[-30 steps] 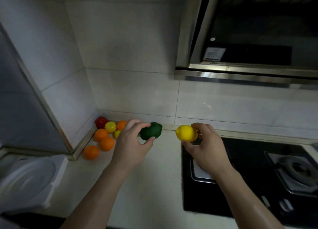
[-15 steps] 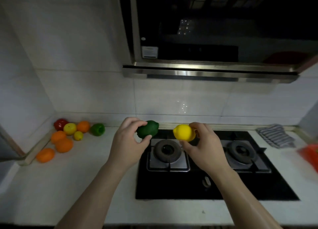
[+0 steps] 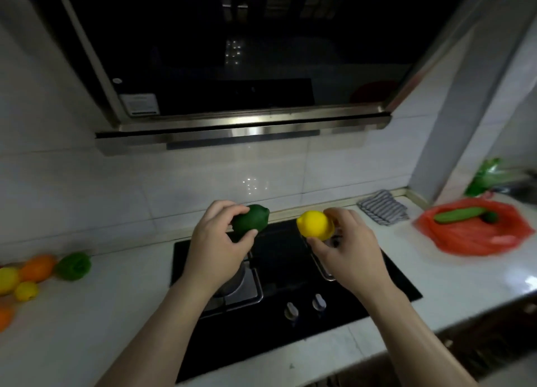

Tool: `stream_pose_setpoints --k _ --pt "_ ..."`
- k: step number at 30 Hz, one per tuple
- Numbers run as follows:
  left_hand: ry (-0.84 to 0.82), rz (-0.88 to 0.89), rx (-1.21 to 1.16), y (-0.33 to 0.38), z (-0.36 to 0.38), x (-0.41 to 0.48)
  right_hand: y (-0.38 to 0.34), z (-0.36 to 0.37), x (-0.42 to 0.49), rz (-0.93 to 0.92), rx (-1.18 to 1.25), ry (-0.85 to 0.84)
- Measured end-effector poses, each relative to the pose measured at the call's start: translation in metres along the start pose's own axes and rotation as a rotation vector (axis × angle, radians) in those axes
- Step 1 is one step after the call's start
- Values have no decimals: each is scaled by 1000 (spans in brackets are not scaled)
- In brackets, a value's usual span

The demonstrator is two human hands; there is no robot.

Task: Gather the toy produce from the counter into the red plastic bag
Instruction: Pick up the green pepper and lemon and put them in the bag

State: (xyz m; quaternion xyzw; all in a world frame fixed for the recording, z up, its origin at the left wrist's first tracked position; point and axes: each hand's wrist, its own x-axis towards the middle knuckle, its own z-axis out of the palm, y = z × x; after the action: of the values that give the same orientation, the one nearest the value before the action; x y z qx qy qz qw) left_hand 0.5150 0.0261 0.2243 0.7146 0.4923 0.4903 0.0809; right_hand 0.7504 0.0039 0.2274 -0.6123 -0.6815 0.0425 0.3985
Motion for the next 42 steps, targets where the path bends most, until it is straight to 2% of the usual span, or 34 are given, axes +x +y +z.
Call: stream_pose_setpoints --k 9,26,36,42 --pt "-151 125 -147 49 86 29 67 -64 -10 127 -105 152" --pt "-184 199 -294 193 280 38 243 -220 -17 229 -198 211" --pt "-281 223 -402 234 364 73 300 -262 -4 316 -261 293" --pt "-317 316 -429 248 416 99 332 -272 7 381 -289 343"
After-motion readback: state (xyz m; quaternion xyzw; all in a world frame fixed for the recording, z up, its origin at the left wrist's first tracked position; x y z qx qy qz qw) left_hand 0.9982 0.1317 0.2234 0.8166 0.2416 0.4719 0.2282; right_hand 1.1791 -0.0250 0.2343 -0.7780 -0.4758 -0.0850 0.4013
